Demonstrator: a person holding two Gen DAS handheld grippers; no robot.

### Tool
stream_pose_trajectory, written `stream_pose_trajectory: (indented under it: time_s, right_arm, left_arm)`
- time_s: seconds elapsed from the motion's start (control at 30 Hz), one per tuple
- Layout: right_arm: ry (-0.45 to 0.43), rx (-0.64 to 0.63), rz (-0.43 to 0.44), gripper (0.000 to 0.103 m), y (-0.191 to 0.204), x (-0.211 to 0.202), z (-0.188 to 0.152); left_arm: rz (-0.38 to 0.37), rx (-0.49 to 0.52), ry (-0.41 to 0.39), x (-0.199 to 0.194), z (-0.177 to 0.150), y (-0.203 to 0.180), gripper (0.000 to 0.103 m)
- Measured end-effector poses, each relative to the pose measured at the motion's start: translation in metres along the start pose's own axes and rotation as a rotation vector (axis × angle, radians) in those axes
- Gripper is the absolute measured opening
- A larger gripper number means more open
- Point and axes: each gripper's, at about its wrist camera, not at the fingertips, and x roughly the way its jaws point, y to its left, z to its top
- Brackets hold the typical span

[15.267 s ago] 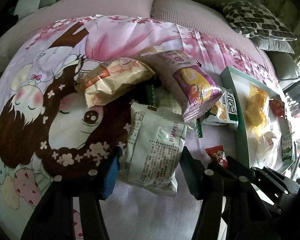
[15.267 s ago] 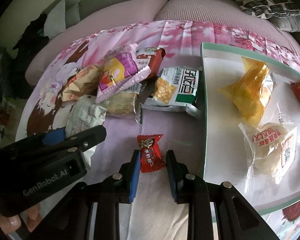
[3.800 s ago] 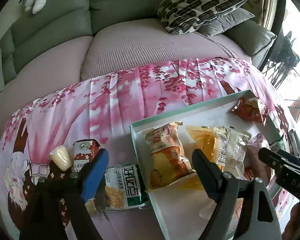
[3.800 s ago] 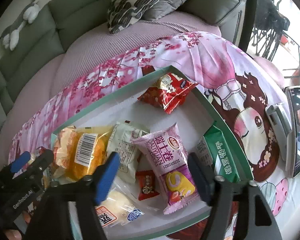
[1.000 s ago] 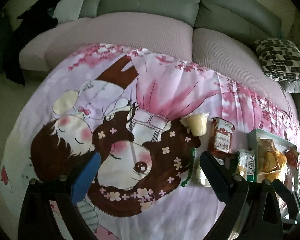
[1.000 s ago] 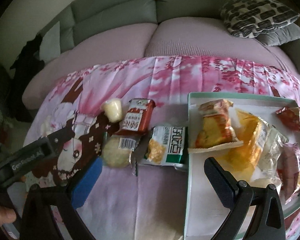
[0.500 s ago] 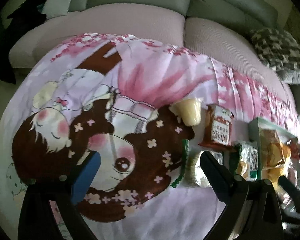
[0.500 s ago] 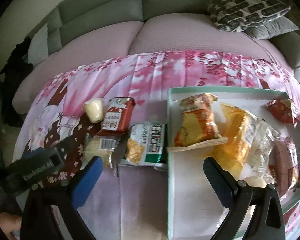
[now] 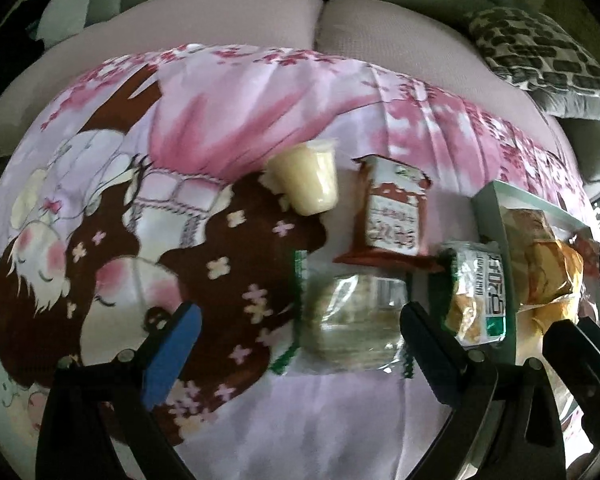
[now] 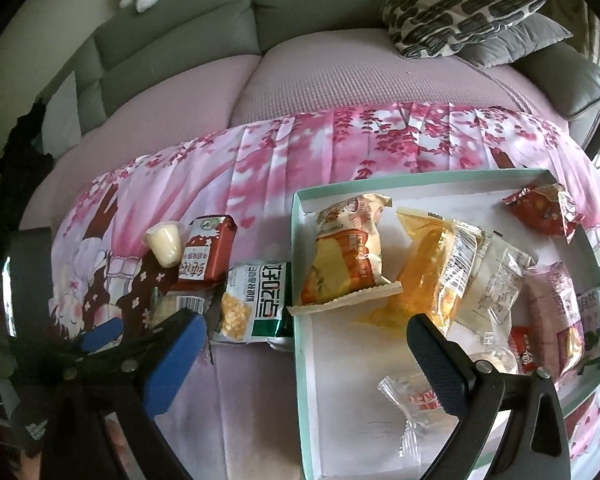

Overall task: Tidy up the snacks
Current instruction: 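Reach the left gripper to the clear-wrapped round bread and grasp it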

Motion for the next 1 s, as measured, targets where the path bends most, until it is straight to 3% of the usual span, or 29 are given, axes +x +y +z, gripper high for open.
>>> stream_pose_trajectory:
  time_s: [0.27,0.5,0.6,0.77,0.83,1.0]
  right_arm:
    - [0.002,0.003,-0.005,0.102,0.0,0.0,0.0]
    - [0.004,0.001,-0.008,0.102,0.001,0.001,0.0]
    - [0.003,-0.001,-0.007,0.102,0.002,0.001,0.0]
    - [-0.006,-0.01,0.003,0.102,0.004,-0.001,0.0]
    - [-0.017,-0.016,0.016,0.102,0.007,-0.004,0.0]
    - [-0.056,-0.074,0.082,0.095,0.021,-0.012,0.001]
  left_arm:
    - [0.01,0.029,0.012,0.014,0.0,-0.013,0.1]
    - [0.022,-0.029,0.006,0.011,-0.001,0.002,0.098]
    - [0.01,-0.059,0.01,0.01,0.0,0.011,0.092]
    - [-0.001,-0.077,0.003,0.003,0.001,0.018,0.066]
    - [-0.01,-0.087,0.002,0.0,0.001,0.02,0.061]
    - [-0.021,-0.139,0.004,0.0,0.002,0.035,0.06]
